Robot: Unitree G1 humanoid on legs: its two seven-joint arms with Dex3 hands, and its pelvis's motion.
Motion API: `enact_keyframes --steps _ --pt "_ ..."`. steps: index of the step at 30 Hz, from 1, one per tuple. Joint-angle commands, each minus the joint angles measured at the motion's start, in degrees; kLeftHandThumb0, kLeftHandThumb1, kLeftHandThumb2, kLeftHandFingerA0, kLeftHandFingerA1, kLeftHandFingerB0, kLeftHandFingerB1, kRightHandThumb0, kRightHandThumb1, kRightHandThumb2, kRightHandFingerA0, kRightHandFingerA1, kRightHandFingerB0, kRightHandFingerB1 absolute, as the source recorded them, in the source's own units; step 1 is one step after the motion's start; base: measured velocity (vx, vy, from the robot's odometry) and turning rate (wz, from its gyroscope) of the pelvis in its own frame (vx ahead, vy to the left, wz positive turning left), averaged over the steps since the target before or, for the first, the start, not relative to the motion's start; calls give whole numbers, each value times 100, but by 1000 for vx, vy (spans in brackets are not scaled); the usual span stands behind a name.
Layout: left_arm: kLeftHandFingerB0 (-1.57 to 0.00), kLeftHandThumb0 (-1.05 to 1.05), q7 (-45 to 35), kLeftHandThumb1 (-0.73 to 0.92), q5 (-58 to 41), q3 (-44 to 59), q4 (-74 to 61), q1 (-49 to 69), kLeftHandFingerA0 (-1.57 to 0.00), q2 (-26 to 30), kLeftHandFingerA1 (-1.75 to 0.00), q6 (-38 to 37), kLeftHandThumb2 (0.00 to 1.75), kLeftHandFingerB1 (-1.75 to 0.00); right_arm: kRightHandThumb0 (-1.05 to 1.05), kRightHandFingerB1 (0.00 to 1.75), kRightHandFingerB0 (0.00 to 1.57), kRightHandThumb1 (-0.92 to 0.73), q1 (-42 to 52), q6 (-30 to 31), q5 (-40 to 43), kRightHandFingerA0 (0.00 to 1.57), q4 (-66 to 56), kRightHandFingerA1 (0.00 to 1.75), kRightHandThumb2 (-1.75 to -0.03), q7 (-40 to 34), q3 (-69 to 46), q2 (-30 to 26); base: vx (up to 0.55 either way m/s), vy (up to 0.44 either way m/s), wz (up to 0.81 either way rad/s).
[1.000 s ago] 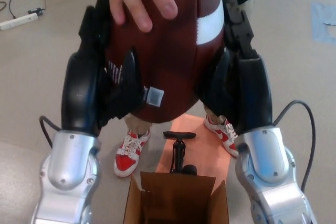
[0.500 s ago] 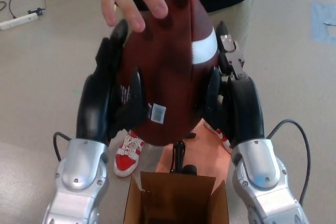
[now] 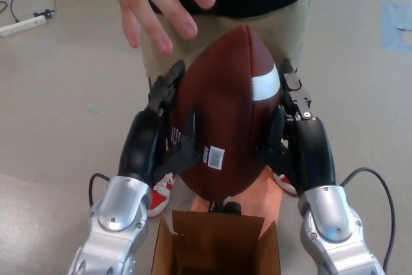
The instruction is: Use both hands to pick up a football from a person and place it into a container beneath
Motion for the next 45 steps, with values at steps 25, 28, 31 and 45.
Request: enact_keyframes --steps 25,28,31,45 --pt "0 -92 -1436 89 -1244 2458 2055 -36 0 1942 -5 -413 113 -1 -74 22 6 -82 -368 -678 384 7 1924 36 -109 -35 -1537 -913 0 0 0" --pt "0 -92 -1573 85 -1314 2635 2433 -27 0 1978 -6 -661 111 -2 -74 24 7 -80 -437 -780 246 7 2040 38 -108 -89 -1522 -940 0 0 0" --pt "0 -74 -1655 92 -1345 2779 2744 22 0 2013 -4 -881 67 -3 -69 29 2 -78 -514 -874 112 5 2209 43 -110 -99 -1431 -978 0 0 0" --pt "0 -80 -1710 83 -1054 2819 4409 -377 0 2450 -16 -1328 111 -11 -69 29 1 -79 -829 -1061 39 6 2613 43 -111 -123 -1378 -1119 0 0 0"
